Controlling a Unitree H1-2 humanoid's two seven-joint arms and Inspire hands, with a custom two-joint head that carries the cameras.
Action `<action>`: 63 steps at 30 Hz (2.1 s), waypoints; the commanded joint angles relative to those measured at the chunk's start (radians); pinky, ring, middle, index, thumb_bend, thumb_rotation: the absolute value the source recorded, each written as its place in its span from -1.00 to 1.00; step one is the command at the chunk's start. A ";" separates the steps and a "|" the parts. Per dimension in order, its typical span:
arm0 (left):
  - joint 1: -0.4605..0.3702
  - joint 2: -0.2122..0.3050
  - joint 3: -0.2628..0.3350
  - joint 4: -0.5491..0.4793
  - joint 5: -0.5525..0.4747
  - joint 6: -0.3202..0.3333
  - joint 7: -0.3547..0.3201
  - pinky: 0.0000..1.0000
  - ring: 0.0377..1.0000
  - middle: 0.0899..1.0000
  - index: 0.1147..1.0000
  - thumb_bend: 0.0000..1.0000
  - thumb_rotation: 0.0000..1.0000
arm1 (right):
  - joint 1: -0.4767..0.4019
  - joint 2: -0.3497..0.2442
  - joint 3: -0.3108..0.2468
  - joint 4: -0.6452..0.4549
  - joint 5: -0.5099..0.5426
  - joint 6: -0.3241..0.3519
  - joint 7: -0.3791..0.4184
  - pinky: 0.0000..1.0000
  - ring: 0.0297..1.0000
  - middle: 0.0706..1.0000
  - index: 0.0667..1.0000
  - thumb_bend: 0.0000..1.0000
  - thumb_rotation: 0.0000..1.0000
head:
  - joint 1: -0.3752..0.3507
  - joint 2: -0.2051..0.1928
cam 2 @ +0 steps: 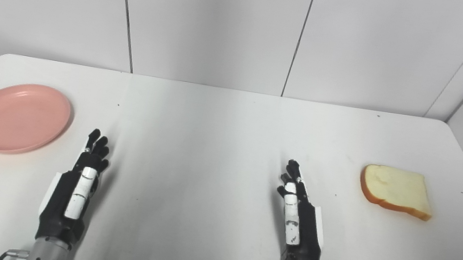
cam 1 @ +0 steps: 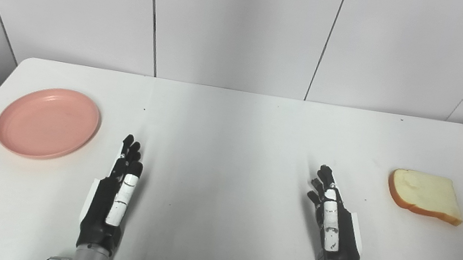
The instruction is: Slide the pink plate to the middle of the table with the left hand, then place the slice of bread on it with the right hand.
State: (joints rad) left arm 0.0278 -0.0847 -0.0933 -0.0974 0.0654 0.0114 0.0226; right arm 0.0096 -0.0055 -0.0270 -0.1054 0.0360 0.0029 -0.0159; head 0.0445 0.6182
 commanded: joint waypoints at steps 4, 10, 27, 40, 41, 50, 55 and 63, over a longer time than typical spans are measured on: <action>-0.026 -0.032 -0.023 0.026 0.017 -0.091 0.013 1.00 1.00 1.00 1.00 0.40 0.78 | 0.012 -0.034 -0.027 0.069 0.043 -0.054 0.026 0.87 0.91 0.93 0.86 0.58 1.00 | 0.072 -0.044; -0.030 -0.056 -0.035 0.090 0.041 -0.150 0.027 1.00 1.00 1.00 1.00 0.39 0.75 | 0.006 -0.067 -0.043 0.131 0.085 -0.096 0.048 0.85 0.90 0.92 0.87 0.51 1.00 | 0.129 -0.095; -0.048 -0.074 -0.045 0.209 0.094 -0.253 0.064 1.00 0.99 1.00 1.00 0.41 0.77 | -0.017 -0.104 -0.060 0.274 0.129 -0.206 0.085 0.87 0.88 0.89 0.83 0.53 1.00 | 0.181 -0.182; -0.042 -0.065 -0.038 0.241 0.076 -0.283 0.058 1.00 1.00 1.00 1.00 0.35 0.74 | -0.025 -0.096 -0.052 0.326 0.122 -0.246 0.090 0.81 0.86 0.87 0.82 0.57 1.00 | 0.162 -0.227; -0.042 -0.064 -0.037 0.243 0.076 -0.286 0.058 1.00 1.00 1.00 1.00 0.34 0.74 | -0.026 -0.096 -0.052 0.329 0.120 -0.249 0.089 0.81 0.86 0.87 0.81 0.58 1.00 | 0.161 -0.230; -0.041 -0.056 -0.036 0.255 0.066 -0.302 0.051 1.00 1.00 1.00 1.00 0.32 0.77 | -0.028 -0.087 -0.049 0.337 0.120 -0.248 0.090 0.78 0.84 0.86 0.79 0.62 0.98 | 0.148 -0.240; -0.038 -0.052 -0.029 0.254 0.047 -0.299 0.043 1.00 1.00 1.00 1.00 0.35 0.78 | -0.030 -0.079 -0.047 0.342 0.117 -0.255 0.087 0.76 0.82 0.84 0.78 0.61 0.96 | 0.139 -0.247; -0.108 -0.040 0.013 0.147 -0.048 -0.260 0.021 0.95 0.93 0.97 1.00 0.56 0.73 | -0.031 -0.067 -0.044 0.342 0.095 -0.254 0.074 0.72 0.81 0.82 0.78 0.62 0.97 | 0.105 -0.244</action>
State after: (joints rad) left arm -0.0477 -0.1506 -0.1002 0.0652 0.0404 -0.2532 0.0556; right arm -0.1059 -0.1063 -0.0778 0.1002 0.1351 -0.2199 0.0636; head 0.1488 0.3728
